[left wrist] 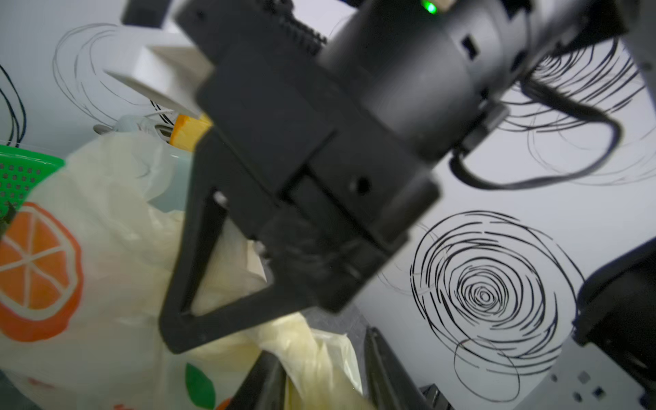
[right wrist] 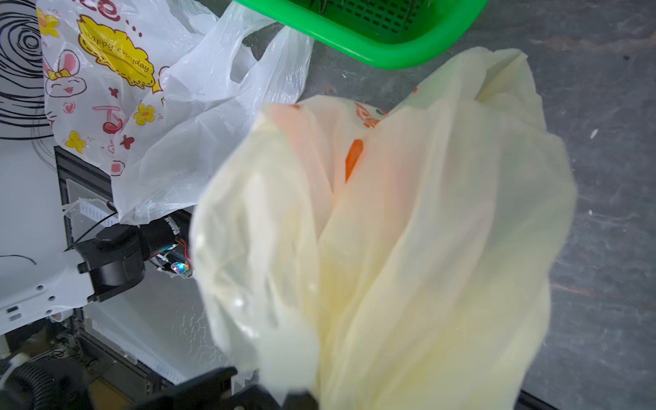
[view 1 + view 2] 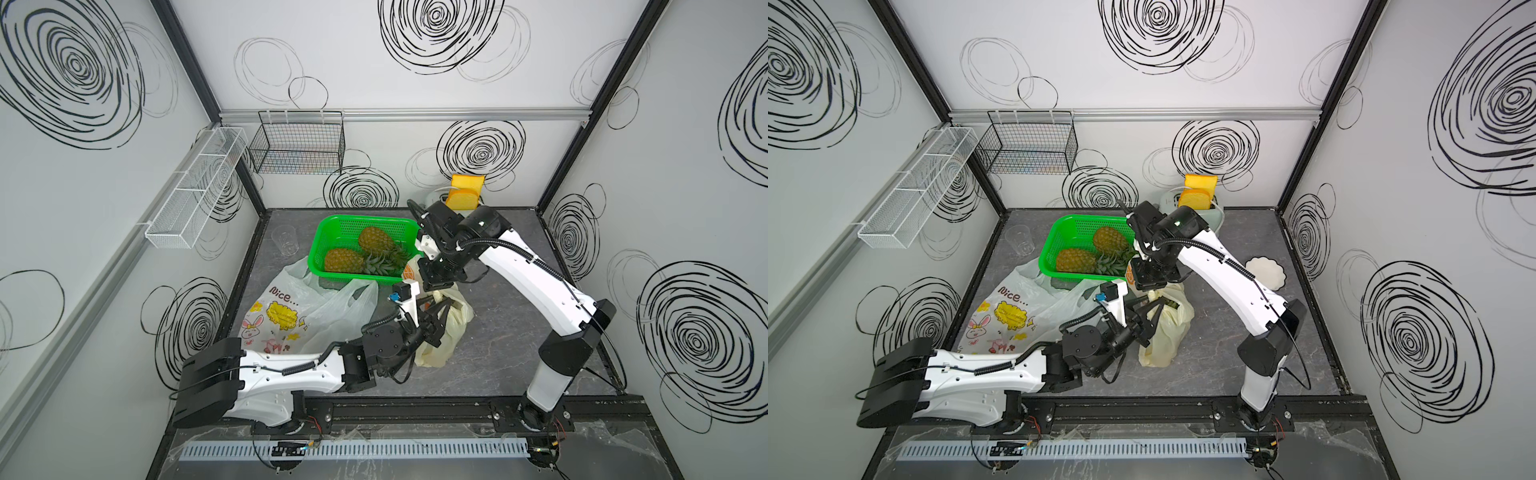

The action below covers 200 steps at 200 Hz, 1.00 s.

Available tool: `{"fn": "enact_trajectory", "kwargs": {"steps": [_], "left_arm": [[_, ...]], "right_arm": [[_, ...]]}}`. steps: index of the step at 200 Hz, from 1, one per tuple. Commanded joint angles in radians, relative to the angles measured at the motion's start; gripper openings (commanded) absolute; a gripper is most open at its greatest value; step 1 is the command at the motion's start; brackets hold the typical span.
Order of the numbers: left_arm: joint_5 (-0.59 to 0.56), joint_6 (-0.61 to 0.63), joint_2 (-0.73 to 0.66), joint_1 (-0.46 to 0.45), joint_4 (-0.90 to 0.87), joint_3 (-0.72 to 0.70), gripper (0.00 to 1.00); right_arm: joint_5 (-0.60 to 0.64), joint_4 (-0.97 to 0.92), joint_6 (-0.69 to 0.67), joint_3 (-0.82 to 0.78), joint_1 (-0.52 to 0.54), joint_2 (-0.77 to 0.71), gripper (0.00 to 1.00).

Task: Place the pineapple into a plastic bag & tie a knot
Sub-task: Cross the plastic bag at the center of the board.

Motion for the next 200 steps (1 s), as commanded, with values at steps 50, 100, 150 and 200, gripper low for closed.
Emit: {"fn": "enact_trajectory", "kwargs": {"steps": [50, 100, 150, 200], "left_arm": [[0.232, 0.231, -0.417, -0.079, -0.292, -0.027, 0.68], [0.027, 0.026, -0.526, 0.065, -0.710, 0.093, 0.75], [0.514, -0.265, -0.341, 0.429, -0.885, 0.238, 0.77], [0.650, -0.384, -0.230, 0.493, -0.794, 0.243, 0.77]], "right_arm": [[-0.028, 0.316, -0.083, -0.121, 0.016, -0.061, 0.00], [-0.047, 0.369, -0.089, -0.197, 0.016, -0.133, 0.00], [-0.067, 0.439, -0.096, -0.338, 0.025, -0.229, 0.00], [-0.085, 0.479, -0.084, -0.411, 0.037, -0.286, 0.09]]}}
